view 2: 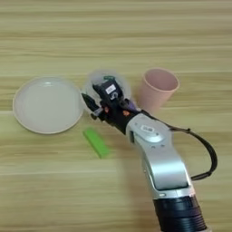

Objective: Move the objects on the table

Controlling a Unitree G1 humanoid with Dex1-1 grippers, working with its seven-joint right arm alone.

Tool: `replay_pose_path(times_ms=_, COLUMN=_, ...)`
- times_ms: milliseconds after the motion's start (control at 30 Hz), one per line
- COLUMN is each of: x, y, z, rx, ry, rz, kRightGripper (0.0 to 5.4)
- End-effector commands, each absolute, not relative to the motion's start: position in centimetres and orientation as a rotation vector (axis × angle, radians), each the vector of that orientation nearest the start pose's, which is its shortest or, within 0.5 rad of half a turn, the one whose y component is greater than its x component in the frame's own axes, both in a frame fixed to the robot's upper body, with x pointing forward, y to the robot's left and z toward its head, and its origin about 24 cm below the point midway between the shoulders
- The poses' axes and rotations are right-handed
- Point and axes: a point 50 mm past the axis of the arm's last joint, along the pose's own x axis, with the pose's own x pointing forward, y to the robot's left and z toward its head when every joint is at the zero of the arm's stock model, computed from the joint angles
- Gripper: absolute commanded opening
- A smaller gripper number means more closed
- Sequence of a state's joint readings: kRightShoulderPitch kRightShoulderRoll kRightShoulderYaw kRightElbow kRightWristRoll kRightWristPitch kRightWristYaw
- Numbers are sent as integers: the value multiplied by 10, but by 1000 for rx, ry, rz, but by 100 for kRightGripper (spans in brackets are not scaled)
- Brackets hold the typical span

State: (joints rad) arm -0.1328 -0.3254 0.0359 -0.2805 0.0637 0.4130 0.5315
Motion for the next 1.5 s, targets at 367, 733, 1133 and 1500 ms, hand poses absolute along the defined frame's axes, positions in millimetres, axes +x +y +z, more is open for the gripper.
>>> replay_pose_path(times_ms=367, x=284, y=-81, z=148, rx=-301, ry=-115, rz=800, kRightGripper=164)
replay_pose_path(times_ms=733, x=286, y=-58, z=115, rx=-275, ry=-5, rz=878, kRightGripper=164)
replay_pose_path(times_ms=1133, x=295, y=-57, z=81, rx=-259, ry=80, rz=851, kRightGripper=197)
replay_pose_path(times_ms=1500, x=294, y=-60, z=94, rx=-224, ry=-4, rz=814, kRightGripper=342)
